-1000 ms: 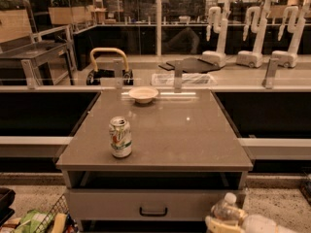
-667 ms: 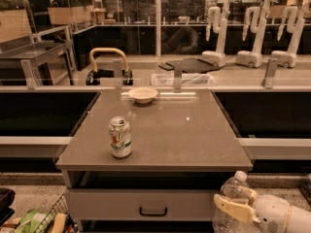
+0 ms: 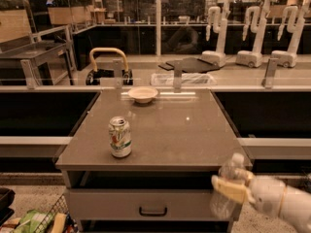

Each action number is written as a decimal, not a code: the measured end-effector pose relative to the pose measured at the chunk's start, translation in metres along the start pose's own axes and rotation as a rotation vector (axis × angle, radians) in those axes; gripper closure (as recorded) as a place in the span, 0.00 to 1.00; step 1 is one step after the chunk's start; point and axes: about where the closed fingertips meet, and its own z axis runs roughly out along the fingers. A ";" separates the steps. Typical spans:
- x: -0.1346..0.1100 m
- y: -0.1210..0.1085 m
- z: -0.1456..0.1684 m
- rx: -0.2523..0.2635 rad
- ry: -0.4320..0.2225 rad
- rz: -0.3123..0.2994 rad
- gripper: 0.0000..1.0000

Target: Pick water bottle from bottom drawer and place on counter

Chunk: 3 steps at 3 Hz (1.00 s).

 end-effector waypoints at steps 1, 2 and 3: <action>-0.064 -0.023 0.029 0.031 -0.026 -0.040 1.00; -0.127 -0.037 0.056 0.064 -0.035 -0.079 1.00; -0.196 -0.046 0.087 0.088 -0.054 -0.105 1.00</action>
Offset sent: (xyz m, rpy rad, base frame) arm 0.1548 0.0436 0.2299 -0.0587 -0.1180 -0.1056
